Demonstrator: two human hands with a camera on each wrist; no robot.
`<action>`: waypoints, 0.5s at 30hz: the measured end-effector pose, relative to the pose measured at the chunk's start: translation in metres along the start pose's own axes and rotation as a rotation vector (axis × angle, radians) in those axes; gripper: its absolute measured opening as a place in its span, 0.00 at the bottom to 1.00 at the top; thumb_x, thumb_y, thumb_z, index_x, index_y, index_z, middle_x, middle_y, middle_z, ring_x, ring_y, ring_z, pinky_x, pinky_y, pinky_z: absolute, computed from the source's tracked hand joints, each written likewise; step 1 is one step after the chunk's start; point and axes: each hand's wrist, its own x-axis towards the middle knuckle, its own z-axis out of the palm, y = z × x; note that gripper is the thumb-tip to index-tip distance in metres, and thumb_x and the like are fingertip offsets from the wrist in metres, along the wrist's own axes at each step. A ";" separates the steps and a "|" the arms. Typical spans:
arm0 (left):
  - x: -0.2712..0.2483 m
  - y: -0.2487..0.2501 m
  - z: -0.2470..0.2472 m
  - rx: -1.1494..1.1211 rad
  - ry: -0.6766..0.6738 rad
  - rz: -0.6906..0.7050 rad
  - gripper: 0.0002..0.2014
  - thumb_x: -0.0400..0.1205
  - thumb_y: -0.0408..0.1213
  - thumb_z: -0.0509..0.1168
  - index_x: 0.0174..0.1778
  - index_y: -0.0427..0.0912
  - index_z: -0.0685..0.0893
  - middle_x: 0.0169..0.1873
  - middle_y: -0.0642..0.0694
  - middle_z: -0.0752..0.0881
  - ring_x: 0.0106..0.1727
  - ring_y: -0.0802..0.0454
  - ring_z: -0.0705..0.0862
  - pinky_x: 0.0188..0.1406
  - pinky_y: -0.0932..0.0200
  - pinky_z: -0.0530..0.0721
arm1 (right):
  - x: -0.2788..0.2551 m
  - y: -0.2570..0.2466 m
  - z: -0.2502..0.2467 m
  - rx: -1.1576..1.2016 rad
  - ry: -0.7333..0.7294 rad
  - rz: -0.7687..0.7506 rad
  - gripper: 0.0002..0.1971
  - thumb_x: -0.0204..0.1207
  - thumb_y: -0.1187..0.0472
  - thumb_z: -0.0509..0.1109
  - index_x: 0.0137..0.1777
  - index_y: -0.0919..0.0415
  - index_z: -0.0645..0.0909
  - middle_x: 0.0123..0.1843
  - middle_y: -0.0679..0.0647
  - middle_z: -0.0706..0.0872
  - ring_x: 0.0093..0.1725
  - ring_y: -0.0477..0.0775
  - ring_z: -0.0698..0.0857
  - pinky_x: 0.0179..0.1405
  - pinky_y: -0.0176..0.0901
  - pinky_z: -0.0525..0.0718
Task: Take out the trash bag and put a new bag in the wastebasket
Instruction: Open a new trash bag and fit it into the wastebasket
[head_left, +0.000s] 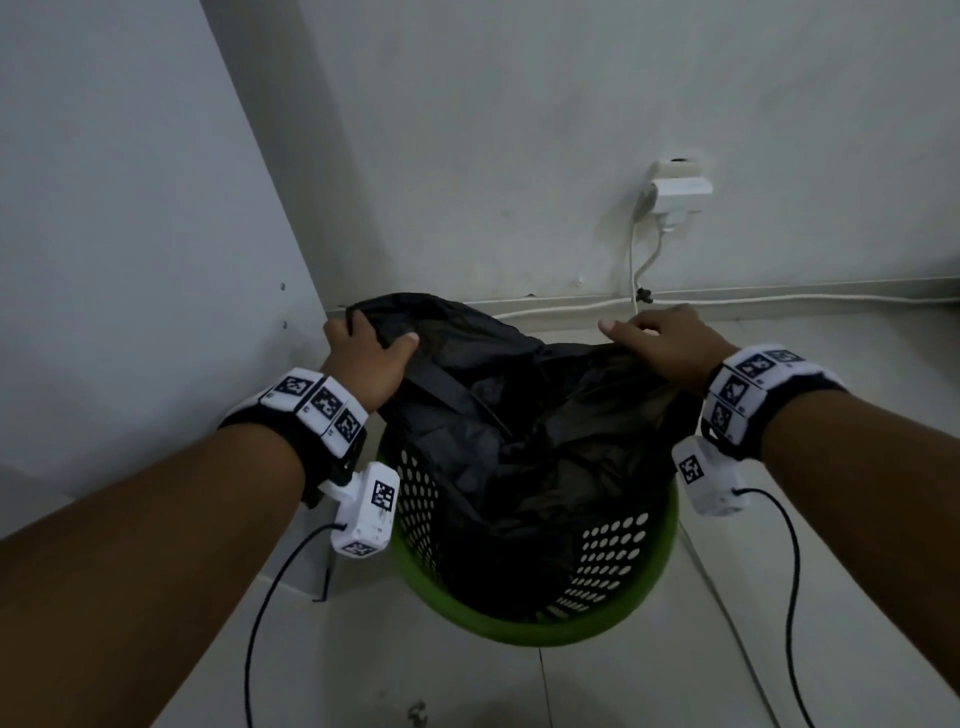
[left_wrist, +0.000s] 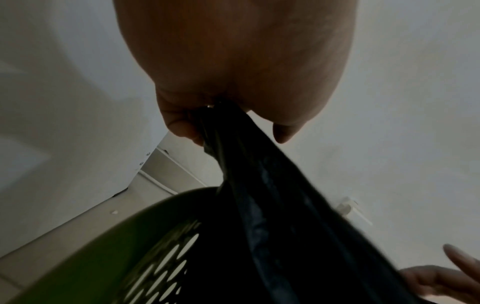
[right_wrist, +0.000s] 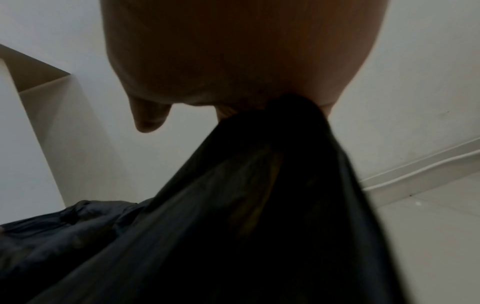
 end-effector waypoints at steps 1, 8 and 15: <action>0.002 0.003 0.001 0.023 -0.010 -0.031 0.47 0.84 0.66 0.56 0.89 0.39 0.46 0.87 0.40 0.45 0.84 0.34 0.64 0.83 0.47 0.65 | 0.003 0.001 0.002 0.015 0.015 -0.003 0.43 0.54 0.11 0.57 0.45 0.48 0.89 0.67 0.63 0.81 0.62 0.63 0.85 0.67 0.54 0.81; -0.010 0.000 0.019 0.124 -0.335 -0.234 0.42 0.87 0.68 0.42 0.84 0.37 0.67 0.84 0.33 0.65 0.83 0.37 0.68 0.81 0.54 0.62 | 0.005 0.032 0.028 -0.048 -0.152 0.275 0.72 0.40 0.07 0.54 0.65 0.72 0.76 0.65 0.68 0.81 0.62 0.69 0.84 0.63 0.59 0.81; -0.030 -0.033 0.028 -0.164 -0.393 -0.339 0.60 0.66 0.85 0.44 0.81 0.41 0.74 0.79 0.37 0.75 0.74 0.38 0.79 0.81 0.44 0.70 | -0.024 0.062 0.045 0.139 -0.358 0.319 0.67 0.39 0.06 0.55 0.65 0.60 0.84 0.66 0.61 0.86 0.59 0.62 0.86 0.72 0.58 0.79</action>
